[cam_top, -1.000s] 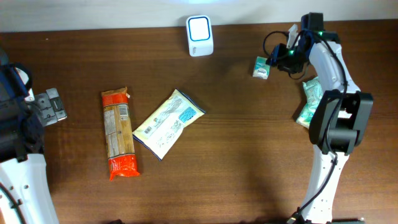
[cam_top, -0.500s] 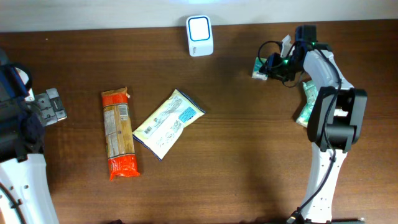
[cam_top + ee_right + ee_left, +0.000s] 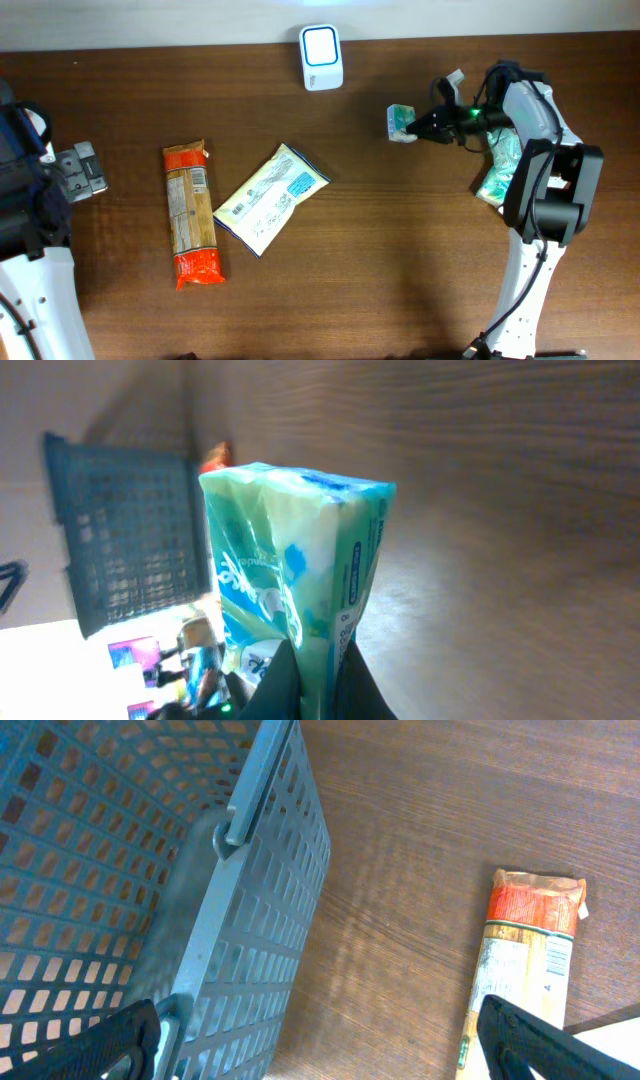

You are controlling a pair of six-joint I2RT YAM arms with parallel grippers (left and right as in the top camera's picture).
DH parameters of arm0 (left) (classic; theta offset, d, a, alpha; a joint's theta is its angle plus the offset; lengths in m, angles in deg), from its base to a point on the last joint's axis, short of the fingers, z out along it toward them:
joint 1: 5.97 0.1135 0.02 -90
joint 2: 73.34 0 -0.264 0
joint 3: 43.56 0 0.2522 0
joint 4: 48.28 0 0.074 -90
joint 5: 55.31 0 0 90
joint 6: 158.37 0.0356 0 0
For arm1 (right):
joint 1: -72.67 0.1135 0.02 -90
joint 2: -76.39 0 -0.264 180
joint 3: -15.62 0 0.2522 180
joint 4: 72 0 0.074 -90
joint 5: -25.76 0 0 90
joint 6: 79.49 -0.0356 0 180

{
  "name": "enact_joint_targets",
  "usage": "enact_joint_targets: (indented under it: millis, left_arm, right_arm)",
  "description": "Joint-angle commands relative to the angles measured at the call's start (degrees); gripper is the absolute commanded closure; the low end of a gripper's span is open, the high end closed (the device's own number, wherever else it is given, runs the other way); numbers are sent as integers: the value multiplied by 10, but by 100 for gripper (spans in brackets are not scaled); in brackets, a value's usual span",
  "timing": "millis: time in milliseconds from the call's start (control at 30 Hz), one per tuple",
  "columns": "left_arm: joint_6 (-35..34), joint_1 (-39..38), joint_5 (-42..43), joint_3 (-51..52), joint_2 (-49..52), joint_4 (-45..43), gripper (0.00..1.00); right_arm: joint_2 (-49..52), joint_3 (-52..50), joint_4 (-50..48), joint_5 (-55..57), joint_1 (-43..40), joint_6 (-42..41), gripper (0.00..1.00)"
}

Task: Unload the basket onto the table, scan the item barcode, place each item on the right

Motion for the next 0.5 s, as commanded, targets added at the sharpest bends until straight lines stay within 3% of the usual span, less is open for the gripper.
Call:
enact_joint_targets:
  millis: [0,133,267,400,467]
  left_arm:
    - [7,2,-4,-3,-2,-1,1]
    - [7,2,-4,-3,-2,-1,1]
    - [7,2,-4,-3,-2,-1,1]
    - [7,2,-4,-3,-2,-1,1]
    - [7,2,-4,-3,-2,-1,1]
  right_arm:
    - [-28,33,70,-141,3,106,96]
    - [-28,57,106,-155,16,115,96]
    - [-28,58,108,30,51,97,96]
    - [-29,122,100,360,109,-50,96]
    - [-31,191,113,654,160,-171,96]
